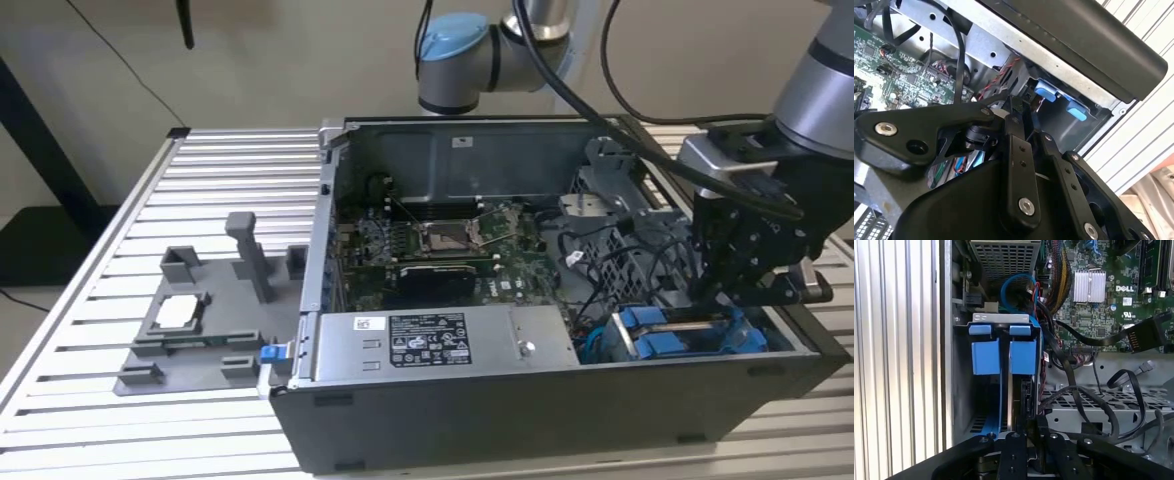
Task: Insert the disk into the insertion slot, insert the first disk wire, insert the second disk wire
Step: 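Insert the first disk wire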
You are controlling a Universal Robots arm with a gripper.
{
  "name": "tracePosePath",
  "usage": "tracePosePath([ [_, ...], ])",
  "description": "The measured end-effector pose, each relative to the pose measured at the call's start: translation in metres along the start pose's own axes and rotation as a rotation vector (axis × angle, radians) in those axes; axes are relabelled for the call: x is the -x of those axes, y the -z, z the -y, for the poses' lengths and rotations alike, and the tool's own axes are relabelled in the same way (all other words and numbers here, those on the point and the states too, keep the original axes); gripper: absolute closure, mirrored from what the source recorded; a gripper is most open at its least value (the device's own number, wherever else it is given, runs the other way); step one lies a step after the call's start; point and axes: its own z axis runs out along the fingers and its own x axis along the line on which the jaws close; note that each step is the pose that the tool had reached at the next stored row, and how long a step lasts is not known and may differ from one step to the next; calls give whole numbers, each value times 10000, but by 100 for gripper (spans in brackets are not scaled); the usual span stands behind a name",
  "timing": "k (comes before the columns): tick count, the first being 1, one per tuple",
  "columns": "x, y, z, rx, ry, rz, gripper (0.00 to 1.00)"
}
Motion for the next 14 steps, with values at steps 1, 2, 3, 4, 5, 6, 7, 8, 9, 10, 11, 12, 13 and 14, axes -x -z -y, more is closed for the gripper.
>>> tracePosePath([
  [1,-1,-2,1,2,-4,3,79],
  [2,0,-3,1,13,-6,5,79],
  [3,-1,1,2,21,-6,5,73],
  [4,-1,13,2,29,-7,10,73],
  [5,-2,37,2,34,-7,9,73],
  [6,-2,64,3,37,-7,10,73],
  [7,-2,101,4,39,-6,4,73],
  [8,-1,127,4,39,-7,5,73],
  [9,-1,146,5,39,-7,7,73],
  [10,-1,164,5,39,-6,5,73],
  [11,-1,178,5,39,-6,6,73],
  [12,-1,191,5,39,-6,5,73],
  [13,-1,205,6,39,-6,5,73],
  [14,0,223,6,39,-6,5,73],
])
